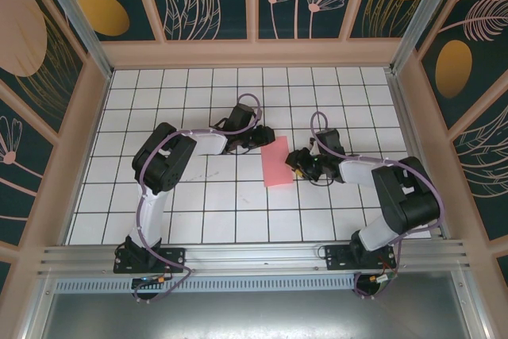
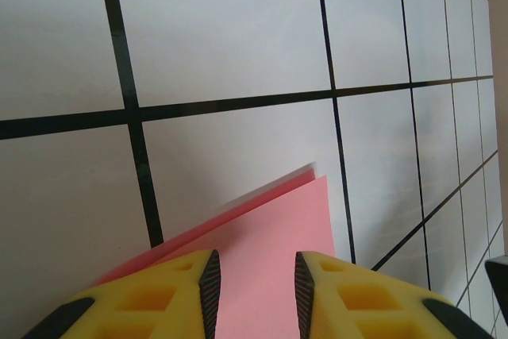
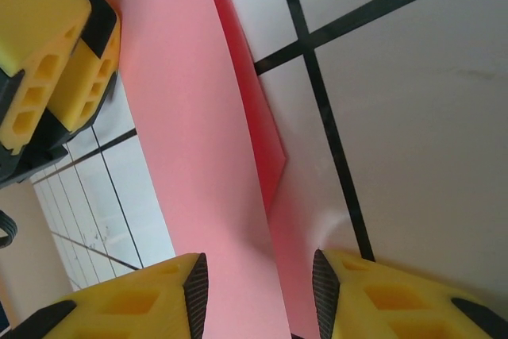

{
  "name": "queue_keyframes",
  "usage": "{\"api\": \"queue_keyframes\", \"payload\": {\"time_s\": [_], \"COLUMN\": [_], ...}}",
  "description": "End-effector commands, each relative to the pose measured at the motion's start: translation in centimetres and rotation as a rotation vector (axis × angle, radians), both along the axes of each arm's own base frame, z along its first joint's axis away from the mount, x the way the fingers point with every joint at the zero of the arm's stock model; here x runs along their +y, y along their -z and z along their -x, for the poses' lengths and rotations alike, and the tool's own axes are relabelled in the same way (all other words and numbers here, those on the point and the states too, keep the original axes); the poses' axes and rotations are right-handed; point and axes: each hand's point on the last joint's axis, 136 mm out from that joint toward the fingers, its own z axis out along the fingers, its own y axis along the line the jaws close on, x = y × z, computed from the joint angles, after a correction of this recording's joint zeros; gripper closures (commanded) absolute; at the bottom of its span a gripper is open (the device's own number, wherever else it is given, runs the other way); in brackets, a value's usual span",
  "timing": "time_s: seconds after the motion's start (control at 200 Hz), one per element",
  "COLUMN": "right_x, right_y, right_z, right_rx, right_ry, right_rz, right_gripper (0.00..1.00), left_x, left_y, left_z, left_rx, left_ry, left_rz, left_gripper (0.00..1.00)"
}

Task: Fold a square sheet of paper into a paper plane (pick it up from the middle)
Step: Rotate the paper at the center of the table.

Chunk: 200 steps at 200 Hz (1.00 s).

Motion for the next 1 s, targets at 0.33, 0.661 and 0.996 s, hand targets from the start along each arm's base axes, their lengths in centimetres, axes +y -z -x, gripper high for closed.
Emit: {"api": "queue_keyframes", "payload": {"time_s": [0.33, 0.661, 0.996], "right_x": [1.4, 1.0, 3.0], "right_y": [-0.8, 0.4, -1.9], "right_z": [-2.3, -2.1, -1.1], "right_rx": [-0.066, -0.026, -0.018], "right_ry": [-0.065, -0.044, 0.072], "right_rz": [-0.133, -0.152, -0.2], "right_gripper": [0.61, 0.84, 0.9], "left_x": [0.6, 1.8, 5.2], "left_y": [1.2, -5.0, -11.3], "left_z": [1.5, 0.6, 4.2], "left_rx": [0.046, -0.074, -0.21], "left_ry": [0.051, -0.006, -0.049], "left_rz": [-0.048, -0.051, 0.007], "left_gripper": [0.65, 0.55, 0.51]}}
